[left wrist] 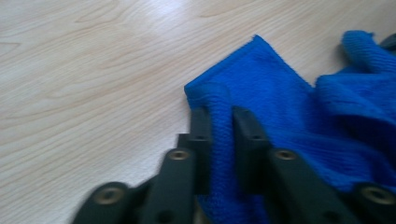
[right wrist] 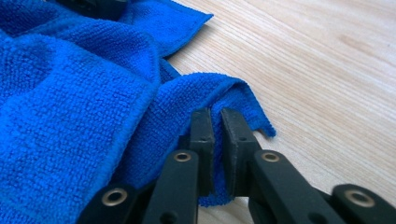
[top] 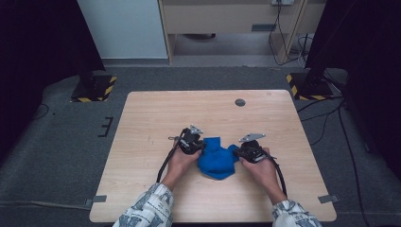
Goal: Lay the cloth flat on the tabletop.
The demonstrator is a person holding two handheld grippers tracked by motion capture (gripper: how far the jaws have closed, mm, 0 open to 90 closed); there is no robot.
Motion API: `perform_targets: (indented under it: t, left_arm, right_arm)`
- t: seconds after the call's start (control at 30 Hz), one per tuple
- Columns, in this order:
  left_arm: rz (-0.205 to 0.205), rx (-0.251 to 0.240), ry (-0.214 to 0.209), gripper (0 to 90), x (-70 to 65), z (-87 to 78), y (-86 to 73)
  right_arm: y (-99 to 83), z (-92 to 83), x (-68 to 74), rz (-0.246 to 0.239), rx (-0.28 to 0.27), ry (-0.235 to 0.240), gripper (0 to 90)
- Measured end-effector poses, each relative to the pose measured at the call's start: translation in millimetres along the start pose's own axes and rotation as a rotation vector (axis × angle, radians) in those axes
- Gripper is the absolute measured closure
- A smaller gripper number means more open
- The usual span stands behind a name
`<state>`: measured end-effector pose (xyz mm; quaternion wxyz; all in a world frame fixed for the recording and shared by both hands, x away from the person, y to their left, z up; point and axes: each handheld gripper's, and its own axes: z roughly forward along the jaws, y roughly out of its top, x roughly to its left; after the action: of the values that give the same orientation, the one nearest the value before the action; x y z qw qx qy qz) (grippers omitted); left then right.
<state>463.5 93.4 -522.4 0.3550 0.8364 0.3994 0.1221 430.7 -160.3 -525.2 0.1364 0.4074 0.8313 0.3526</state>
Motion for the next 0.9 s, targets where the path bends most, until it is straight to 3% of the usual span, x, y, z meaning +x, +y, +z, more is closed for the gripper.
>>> perform_targets:
  t: [0.27,0.43,0.6,0.73,0.9]
  left_arm:
    - [-0.029,-0.098,0.072,85.6,5.4,-34.9,-0.2]
    - [-0.040,-0.122,0.099,85.7,10.1,-50.2,-4.5]
    - [-0.051,-0.116,0.094,85.7,9.5,-57.2,-11.3]
    - [-0.016,-0.081,0.117,85.6,2.4,-54.7,-19.1]
    - [-0.021,-0.068,0.113,84.6,1.9,-54.6,-27.2]
  right_arm:
    - [-7.3,-19.1,-8.7,0.026,-0.039,-0.015,85.6]
    - [-12.5,-29.0,-14.7,0.041,-0.054,-0.032,85.6]
    - [-17.5,-33.8,-16.8,0.031,-0.041,-0.047,85.5]
    - [-22.3,-36.4,-14.9,0.017,-0.036,-0.056,85.4]
    - [-26.6,-42.1,-19.9,0.035,-0.038,-0.063,84.9]
